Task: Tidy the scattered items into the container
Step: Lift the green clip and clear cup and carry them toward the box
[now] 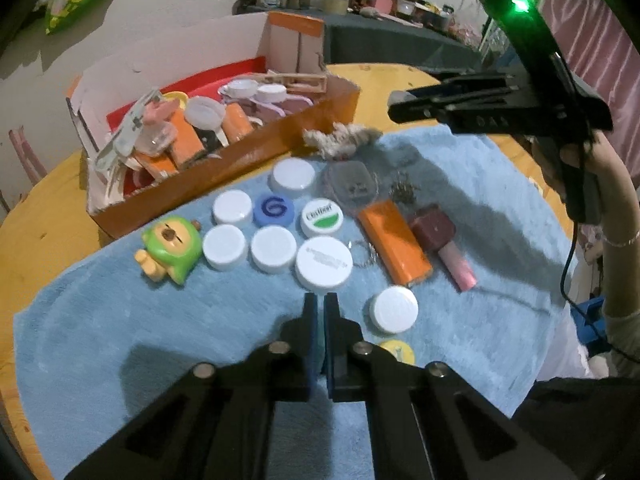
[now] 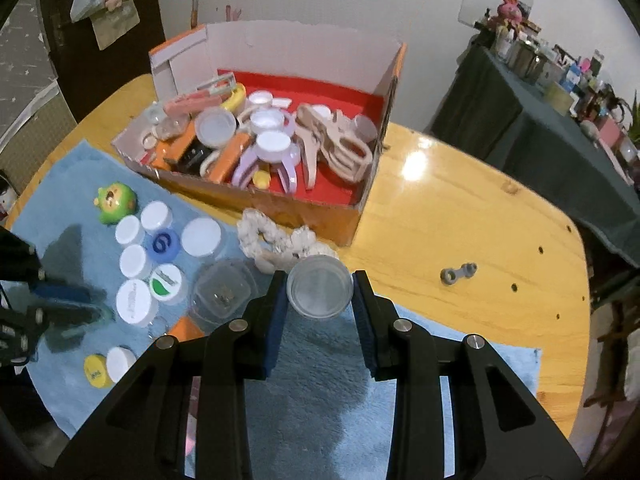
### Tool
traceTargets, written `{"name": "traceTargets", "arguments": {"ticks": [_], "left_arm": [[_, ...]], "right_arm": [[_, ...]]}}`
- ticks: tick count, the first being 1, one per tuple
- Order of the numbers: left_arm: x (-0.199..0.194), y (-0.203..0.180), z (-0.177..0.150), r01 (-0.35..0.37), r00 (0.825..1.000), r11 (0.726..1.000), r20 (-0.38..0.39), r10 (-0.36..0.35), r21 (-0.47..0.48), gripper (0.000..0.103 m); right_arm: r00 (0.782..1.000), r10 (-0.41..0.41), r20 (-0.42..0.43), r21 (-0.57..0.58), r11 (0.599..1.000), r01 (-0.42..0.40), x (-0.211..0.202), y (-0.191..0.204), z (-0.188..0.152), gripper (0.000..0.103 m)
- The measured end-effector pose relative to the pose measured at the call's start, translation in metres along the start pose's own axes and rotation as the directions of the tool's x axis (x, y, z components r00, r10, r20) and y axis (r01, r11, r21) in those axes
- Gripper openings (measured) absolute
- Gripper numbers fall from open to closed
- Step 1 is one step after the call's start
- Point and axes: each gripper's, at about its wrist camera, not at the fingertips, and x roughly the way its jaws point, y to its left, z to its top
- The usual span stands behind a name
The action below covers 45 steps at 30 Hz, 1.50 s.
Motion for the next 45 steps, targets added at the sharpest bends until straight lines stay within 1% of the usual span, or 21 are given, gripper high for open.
{"name": "traceTargets", "arguments": {"ticks": [2,5,7,10,14,17,19,21,29,35,38,40,45], "left_arm": [[-0.004,0.005,0.002,-0.008,1.000,1.000,0.009,0.009,-0.010,0.002],[-0.005,0.010,0.007,0.002,1.000,1.000,0.018,-0.001,-0.021,0.002],[-0.005,0.012,0.009,-0.003,1.000,1.000,0.017,0.003,-0.025,0.002],[-0.005,0.018,0.007,0.010,1.000,0.999,0.009,-0.010,-0.030,0.002],[-0.001,0.011,-0.003,0.036,0.999,0.999,-0.015,-0.036,-0.002,0.002],[0.005,0.003,-0.012,0.011,0.999,0.999,-0.035,-0.010,0.033,0.002],[0.009,0.001,-0.016,0.015,0.999,0.999,-0.052,-0.013,0.041,0.007],[0.011,0.000,-0.019,0.022,0.998,0.999,-0.058,-0.019,0.046,0.018],[0.012,-0.008,-0.024,0.017,0.998,0.997,-0.065,-0.012,0.080,0.035],[0.009,-0.012,-0.026,-0.020,0.998,0.995,-0.064,0.027,0.098,0.035],[0.004,-0.011,-0.027,-0.019,0.998,0.995,-0.056,0.024,0.097,0.036],[0.005,-0.012,-0.027,-0.020,0.998,0.995,-0.064,0.027,0.102,0.038],[0.014,-0.012,-0.031,-0.035,0.995,0.993,-0.091,0.046,0.114,0.038]], "right_arm": [[1.000,-0.001,0.009,-0.004,1.000,0.001,-0.004,0.003,0.005,0.030],[1.000,0.000,0.021,-0.007,1.000,0.000,-0.008,0.007,0.011,0.030],[1.000,0.003,0.029,-0.009,1.000,-0.002,-0.012,0.009,0.014,0.030],[0.999,0.005,0.035,-0.013,1.000,-0.005,-0.014,0.013,0.016,0.030],[0.999,0.016,0.033,-0.014,1.000,-0.016,-0.014,0.016,0.014,0.030],[0.999,0.021,0.032,-0.012,1.000,-0.021,-0.015,0.016,0.012,0.030],[0.999,0.021,0.031,-0.013,1.000,-0.020,-0.015,0.017,0.011,0.030],[0.999,0.027,0.027,-0.013,1.000,-0.026,-0.015,0.017,0.010,0.030],[0.999,0.027,0.025,-0.012,1.000,-0.027,-0.016,0.017,0.007,0.030],[0.999,0.032,0.025,-0.009,0.999,-0.031,-0.018,0.016,0.005,0.030],[0.999,0.034,0.022,-0.012,0.999,-0.034,-0.018,0.016,0.004,0.030],[0.999,0.033,0.022,-0.011,0.999,-0.033,-0.018,0.016,0.004,0.030],[0.999,0.040,0.020,-0.010,0.999,-0.040,-0.016,0.018,0.004,0.030]]}}
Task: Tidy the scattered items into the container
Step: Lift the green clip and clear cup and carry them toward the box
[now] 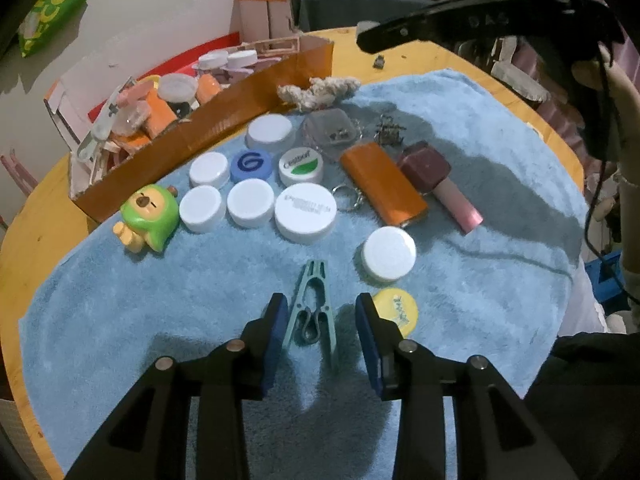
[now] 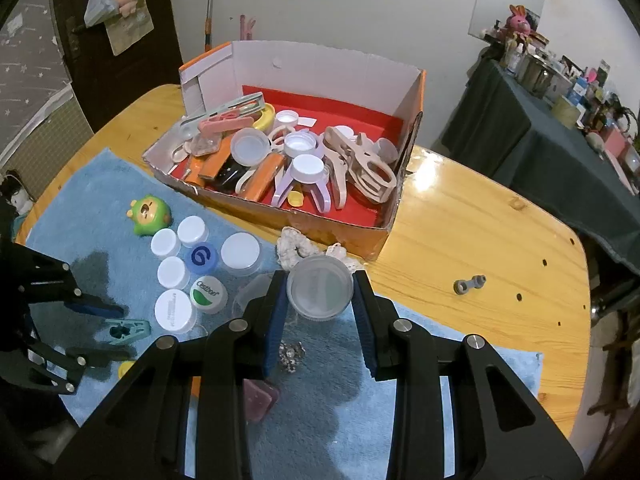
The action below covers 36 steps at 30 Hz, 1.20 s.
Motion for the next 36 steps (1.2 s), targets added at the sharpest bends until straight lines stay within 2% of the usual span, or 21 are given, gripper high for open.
{"name": "traceTargets", "arguments": {"ticks": [4,8,16,25,36], "left_arm": [[0.005,0.002,-0.003,0.010,1.000,1.000,-0.011,-0.010,-0.006,0.037],[0.006,0.004,-0.004,0.002,1.000,1.000,-0.009,-0.002,-0.006,0.027],[0.005,0.000,-0.005,-0.022,1.000,1.000,0.002,0.022,0.003,0.027],[-0.004,-0.001,0.000,-0.010,1.000,1.000,0.025,0.010,-0.006,0.027],[-0.022,0.015,0.019,-0.017,0.996,0.998,0.087,0.022,-0.060,0.027]], "right_arm": [[1.000,-0.003,-0.005,0.000,1.000,0.003,0.001,0.001,-0.001,0.030],[1.000,-0.006,-0.005,0.005,1.000,0.006,0.001,-0.001,-0.001,0.030],[1.000,-0.001,-0.006,0.006,1.000,0.001,0.002,-0.002,-0.001,0.030],[1.000,-0.001,-0.004,0.003,1.000,0.001,0.001,0.001,-0.001,0.030],[1.000,-0.009,0.017,0.004,1.000,0.009,-0.006,0.002,0.008,0.030]]}}
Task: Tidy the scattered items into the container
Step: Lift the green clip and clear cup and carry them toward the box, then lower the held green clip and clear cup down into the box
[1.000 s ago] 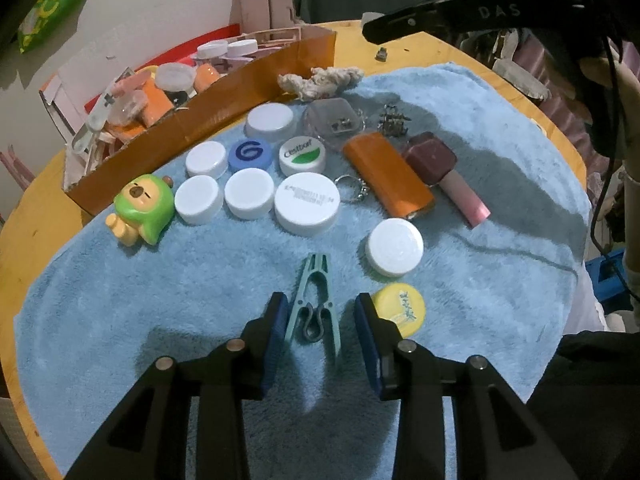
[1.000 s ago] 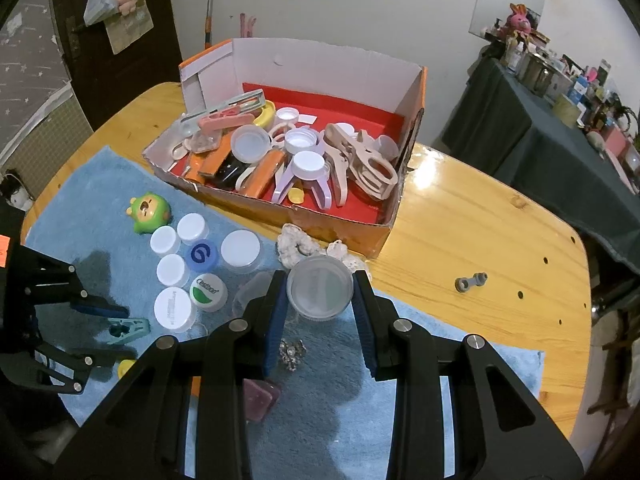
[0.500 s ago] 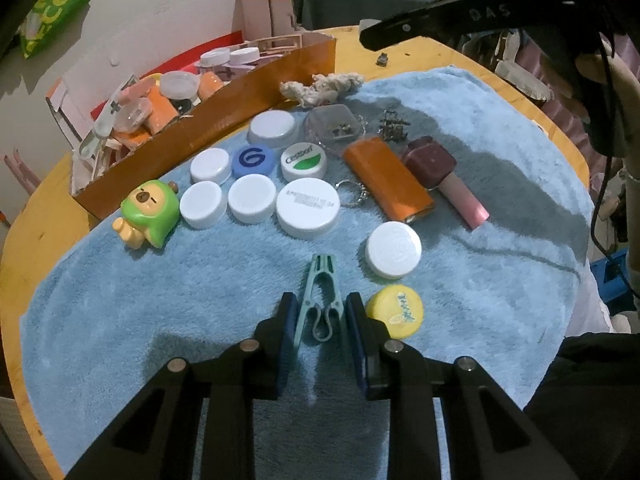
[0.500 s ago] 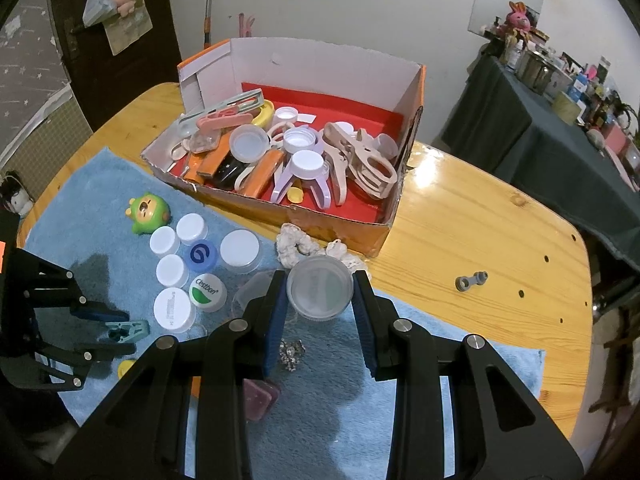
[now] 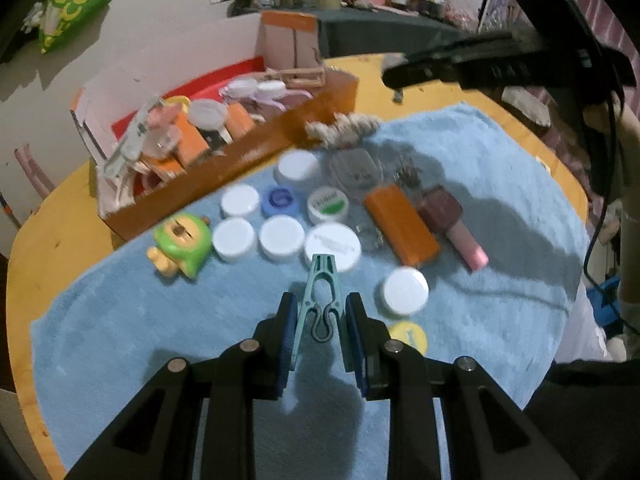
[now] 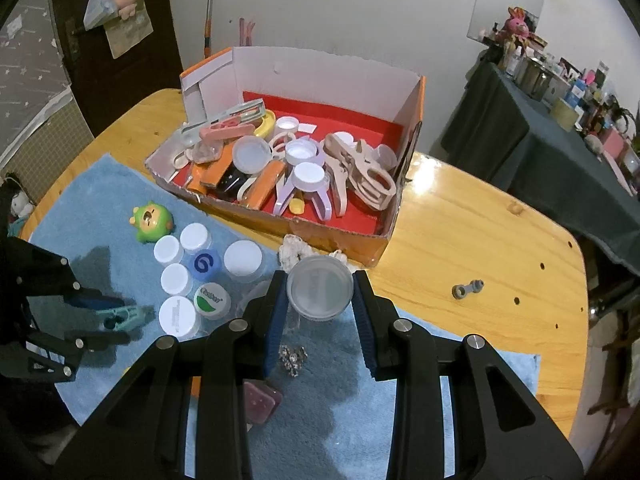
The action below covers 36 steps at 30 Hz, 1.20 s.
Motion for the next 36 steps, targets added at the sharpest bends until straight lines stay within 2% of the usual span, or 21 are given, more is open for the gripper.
{"name": "traceTargets", "arguments": {"ticks": [20,36], "left_arm": [[-0.018,0.034,0.084,-0.059,0.990,0.996,0.121,0.066,-0.063,0.027],[0.015,0.072,0.128,-0.076,0.990,0.988,0.104,0.090,-0.134,0.027]], "right_arm": [[0.999,0.018,0.036,0.010,1.000,-0.018,0.005,0.003,0.049,0.030],[0.999,0.043,-0.018,0.044,0.998,-0.042,0.050,-0.011,0.086,0.030]]}}
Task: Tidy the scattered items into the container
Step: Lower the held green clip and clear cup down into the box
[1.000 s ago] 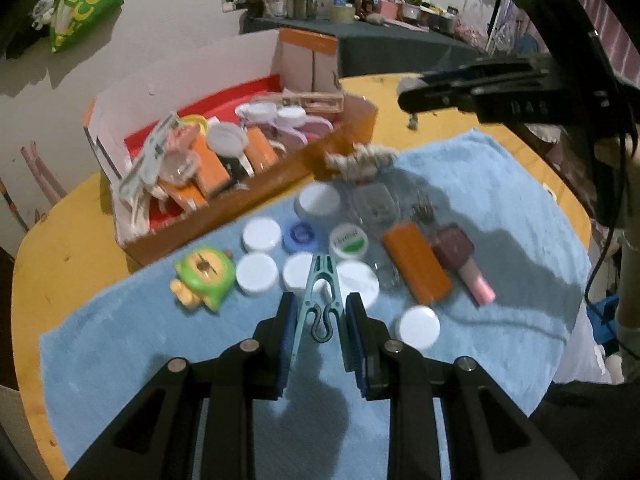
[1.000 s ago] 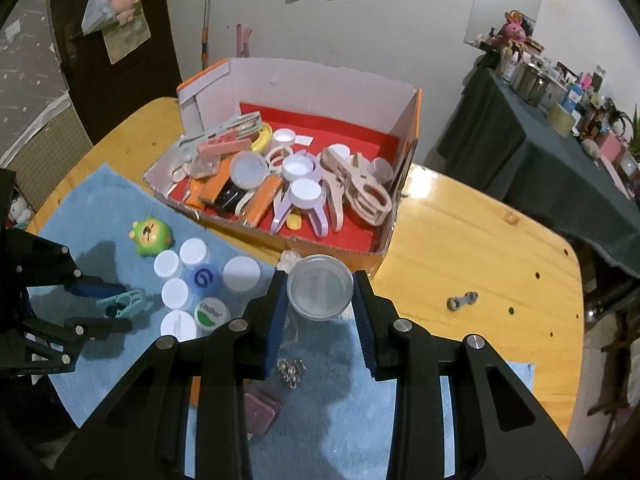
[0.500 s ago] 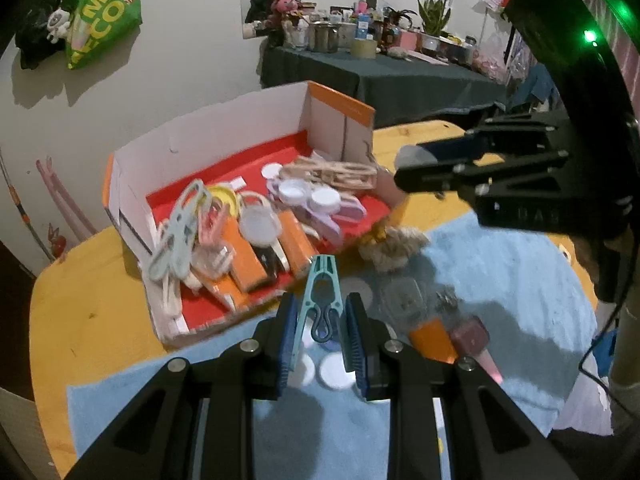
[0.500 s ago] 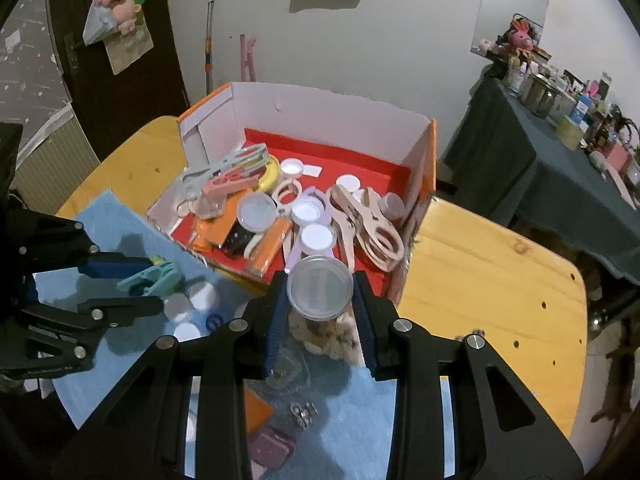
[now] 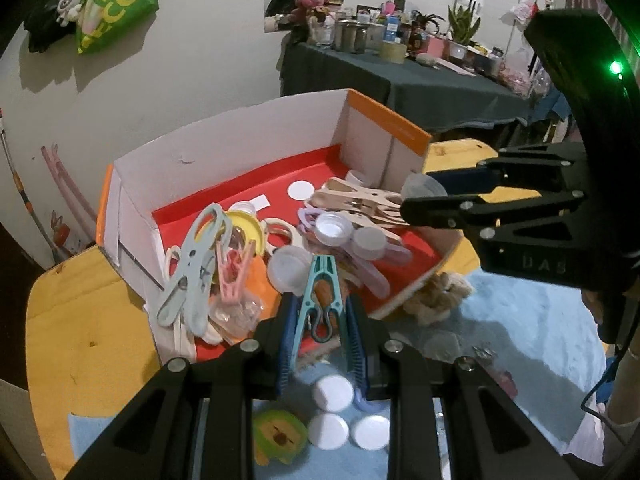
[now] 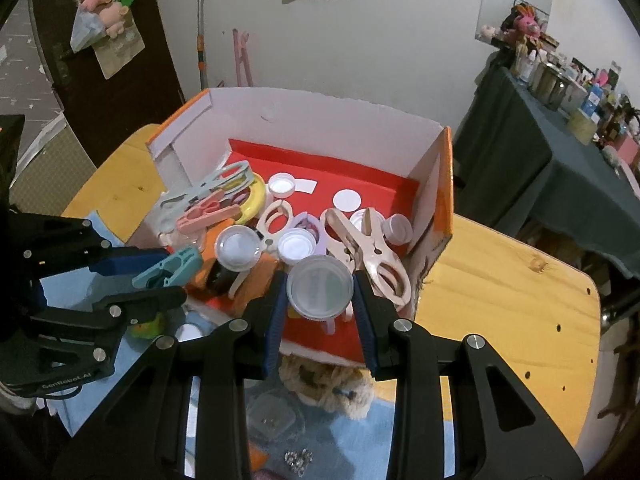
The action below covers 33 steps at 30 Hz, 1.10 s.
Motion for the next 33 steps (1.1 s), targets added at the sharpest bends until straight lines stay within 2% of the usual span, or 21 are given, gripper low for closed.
{"name": "traceTargets", "arguments": {"ticks": [7,15,33], "left_arm": [[0.022,0.003,0.011,-0.003,1.000,1.000,-0.022,0.004,0.005,0.027],[0.038,0.005,0.015,-0.003,0.999,1.000,-0.046,0.003,0.006,0.027],[0.050,0.004,0.017,-0.024,0.998,1.000,-0.055,0.024,0.005,0.027]], "right_arm": [[0.999,0.015,-0.047,0.019,1.000,-0.014,0.032,-0.008,0.004,0.030],[0.997,0.027,-0.077,0.019,1.000,-0.025,0.049,-0.011,0.008,0.031],[0.995,0.042,-0.086,0.050,0.998,-0.038,0.059,-0.017,0.010,0.031]]}}
